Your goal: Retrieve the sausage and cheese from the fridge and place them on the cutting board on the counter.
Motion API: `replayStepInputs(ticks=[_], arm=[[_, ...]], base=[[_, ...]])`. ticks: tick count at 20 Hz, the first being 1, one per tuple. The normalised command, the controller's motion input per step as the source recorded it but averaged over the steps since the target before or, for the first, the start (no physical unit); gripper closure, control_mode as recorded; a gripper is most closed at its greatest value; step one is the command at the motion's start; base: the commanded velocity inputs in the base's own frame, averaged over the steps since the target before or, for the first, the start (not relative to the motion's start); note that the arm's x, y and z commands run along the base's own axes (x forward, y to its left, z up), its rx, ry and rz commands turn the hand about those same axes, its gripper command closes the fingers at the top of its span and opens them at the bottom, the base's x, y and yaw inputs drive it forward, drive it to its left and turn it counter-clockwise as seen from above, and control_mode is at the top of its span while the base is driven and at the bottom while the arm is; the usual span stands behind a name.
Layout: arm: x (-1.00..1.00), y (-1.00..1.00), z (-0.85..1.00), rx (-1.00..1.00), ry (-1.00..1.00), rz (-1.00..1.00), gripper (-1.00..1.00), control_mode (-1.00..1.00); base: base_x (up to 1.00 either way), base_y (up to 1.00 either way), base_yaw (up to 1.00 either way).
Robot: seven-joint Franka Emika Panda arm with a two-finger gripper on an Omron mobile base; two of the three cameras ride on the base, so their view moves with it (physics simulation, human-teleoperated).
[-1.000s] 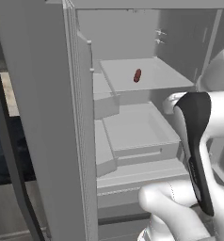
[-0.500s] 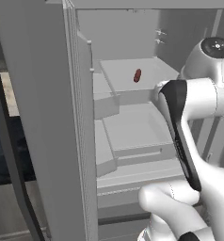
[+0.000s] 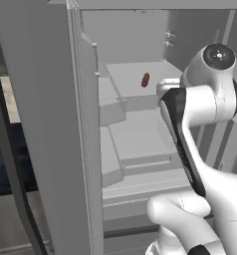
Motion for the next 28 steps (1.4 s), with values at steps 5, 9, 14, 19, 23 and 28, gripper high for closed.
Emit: replayStepInputs(ticks=[5, 9, 14, 19, 23, 28], arm=[[0.65, 0.0, 0.04, 0.14, -0.06, 0.0, -1.0, -1.0], [0.55, 0.0, 0.33, 0.2, 0.1, 0.0, -1.0, -1.0], [0.49, 0.13, 0.26, 0.06, 0.18, 0.0, -1.0, -1.0], [0.6, 0.29, -0.04, 0.0, 0.2, 0.0, -1.0, -1.0], [0.55, 0.13, -0.22, -0.02, 0.11, -0.02, -1.0, -1.0], [0.58, 0.0, -0.41, -0.06, 0.0, -0.06, -1.0, -1.0]], base=[[0.0, 0.0, 0.0], [0.0, 0.0, 0.0], [0.0, 0.0, 0.0], [0.0, 0.0, 0.0], [0.0, 0.0, 0.0], [0.0, 0.0, 0.0]])
